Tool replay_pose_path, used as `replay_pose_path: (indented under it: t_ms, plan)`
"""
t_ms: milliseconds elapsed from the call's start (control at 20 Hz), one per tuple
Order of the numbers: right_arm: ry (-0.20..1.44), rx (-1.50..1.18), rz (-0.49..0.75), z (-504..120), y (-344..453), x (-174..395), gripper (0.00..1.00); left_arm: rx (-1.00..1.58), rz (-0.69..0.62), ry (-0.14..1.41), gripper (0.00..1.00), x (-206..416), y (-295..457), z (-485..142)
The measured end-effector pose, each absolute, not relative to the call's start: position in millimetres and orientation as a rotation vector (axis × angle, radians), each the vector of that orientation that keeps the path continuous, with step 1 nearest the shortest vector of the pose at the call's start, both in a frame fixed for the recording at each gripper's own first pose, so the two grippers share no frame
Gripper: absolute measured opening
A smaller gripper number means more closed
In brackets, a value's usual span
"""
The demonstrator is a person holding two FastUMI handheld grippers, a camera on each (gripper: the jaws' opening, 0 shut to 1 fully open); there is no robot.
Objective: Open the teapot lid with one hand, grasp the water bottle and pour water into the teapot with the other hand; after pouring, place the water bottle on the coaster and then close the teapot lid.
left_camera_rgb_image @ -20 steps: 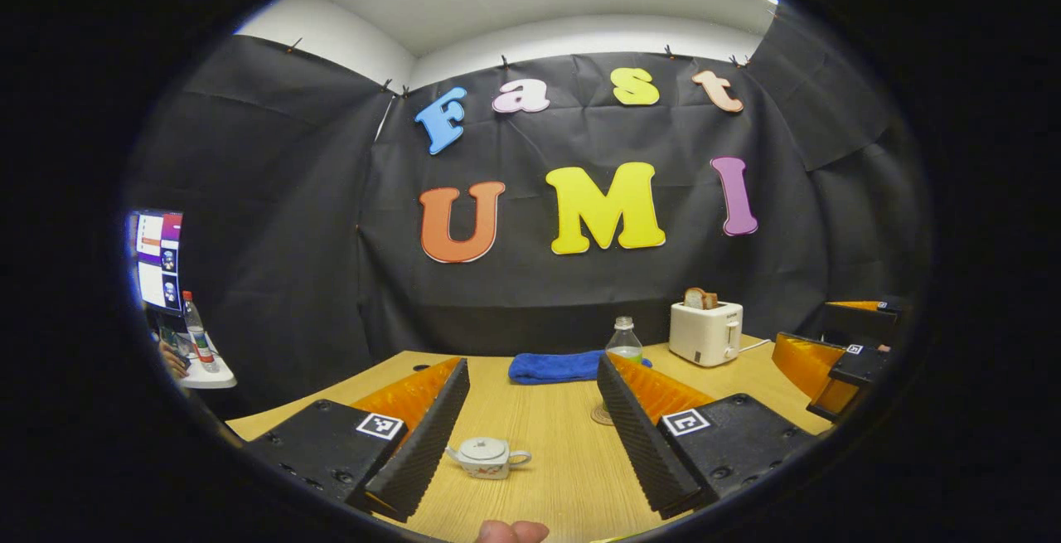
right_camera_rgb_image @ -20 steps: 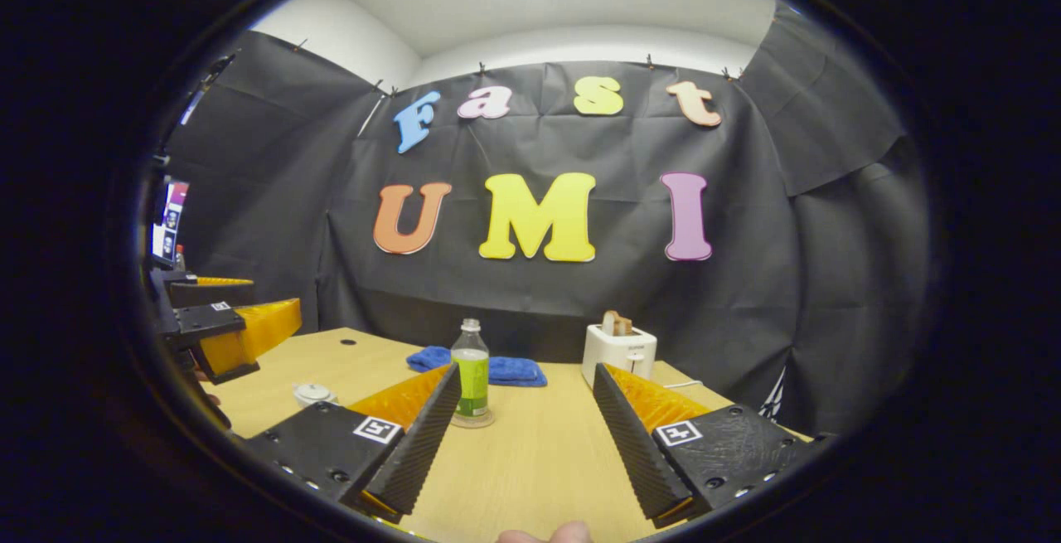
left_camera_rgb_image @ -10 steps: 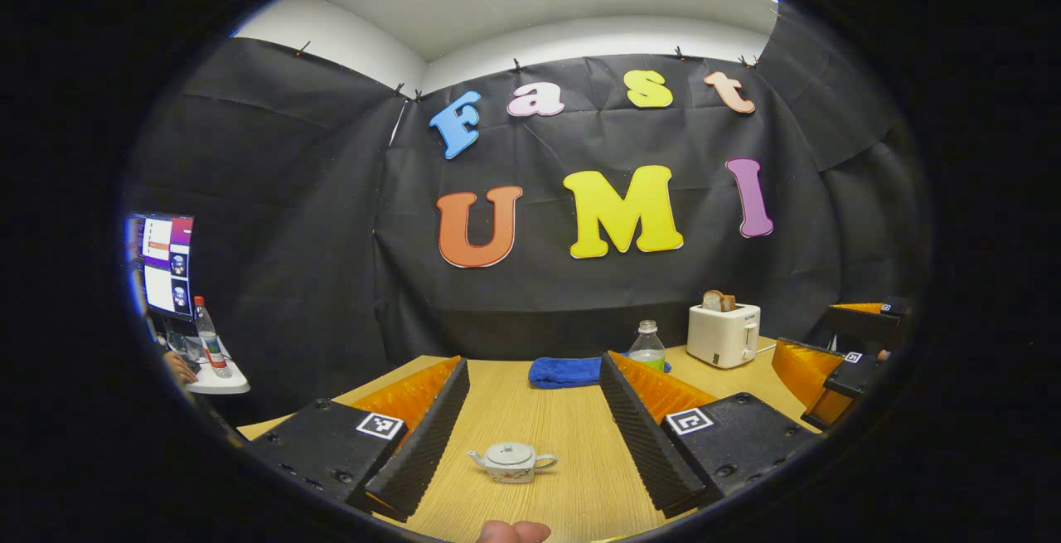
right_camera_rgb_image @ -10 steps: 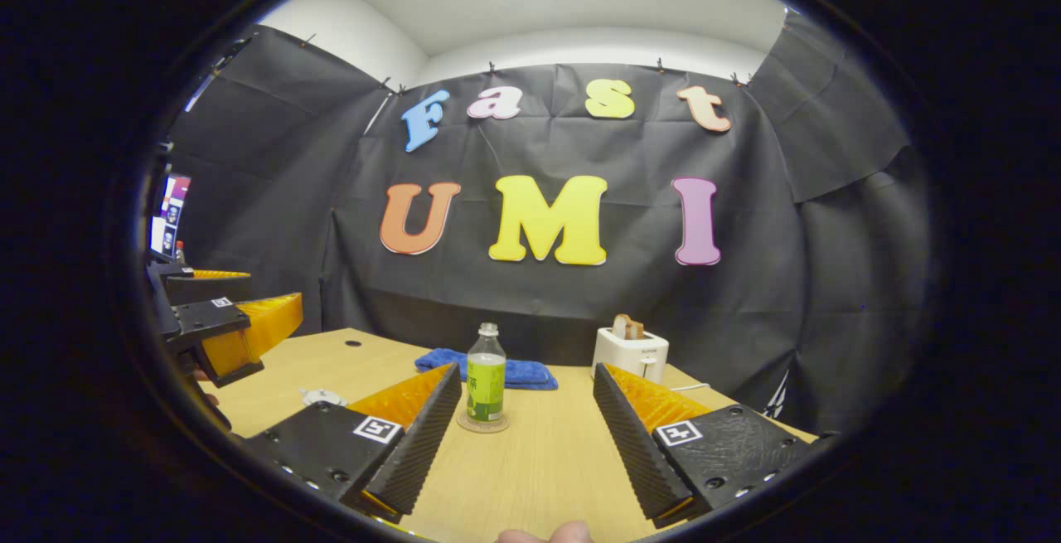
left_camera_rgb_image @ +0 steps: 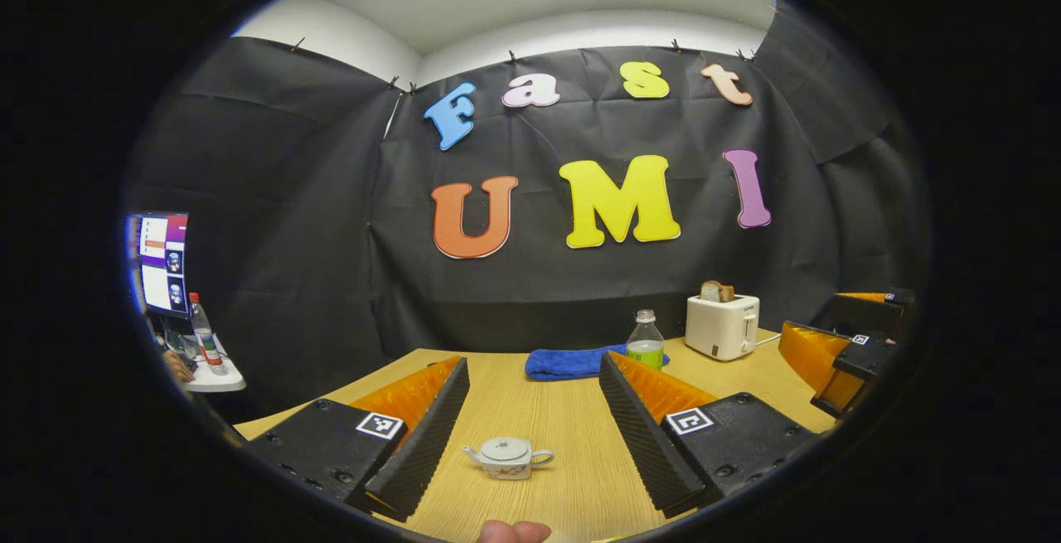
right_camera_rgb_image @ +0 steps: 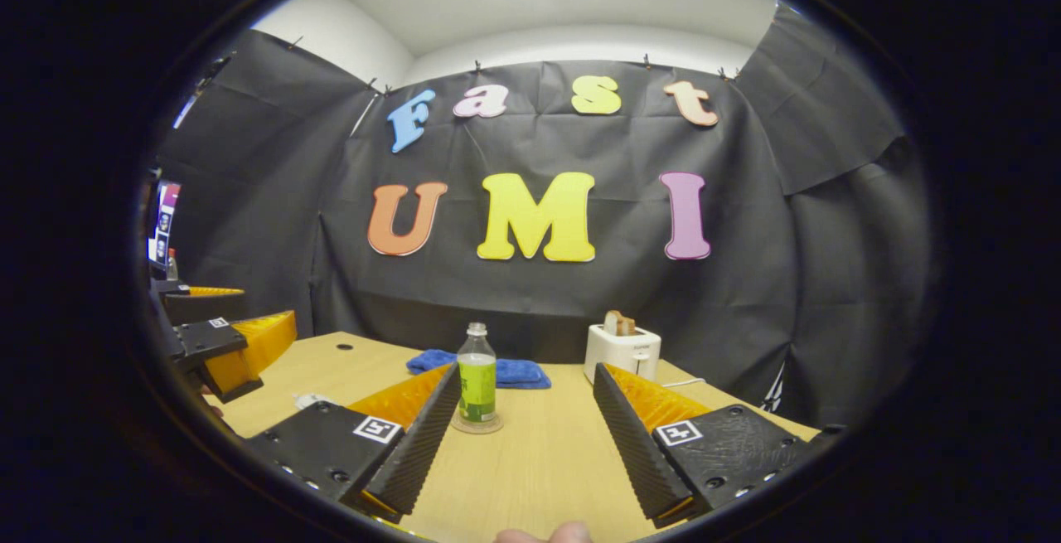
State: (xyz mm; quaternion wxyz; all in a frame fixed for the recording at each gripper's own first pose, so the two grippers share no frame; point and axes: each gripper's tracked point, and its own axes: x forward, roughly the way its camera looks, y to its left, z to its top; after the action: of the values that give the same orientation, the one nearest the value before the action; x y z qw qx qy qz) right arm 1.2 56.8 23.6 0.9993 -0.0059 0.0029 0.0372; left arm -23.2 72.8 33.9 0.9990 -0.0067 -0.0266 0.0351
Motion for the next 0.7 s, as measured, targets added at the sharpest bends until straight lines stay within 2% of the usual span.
replay_pose_path:
  t_ms: [700]
  plan:
    - [0.036, -0.010, 0.072, 20.5, 60.7, 2.0, 0.98, -0.014, 0.076, -0.059, 0.99, -22.6, 76.5, 33.8]
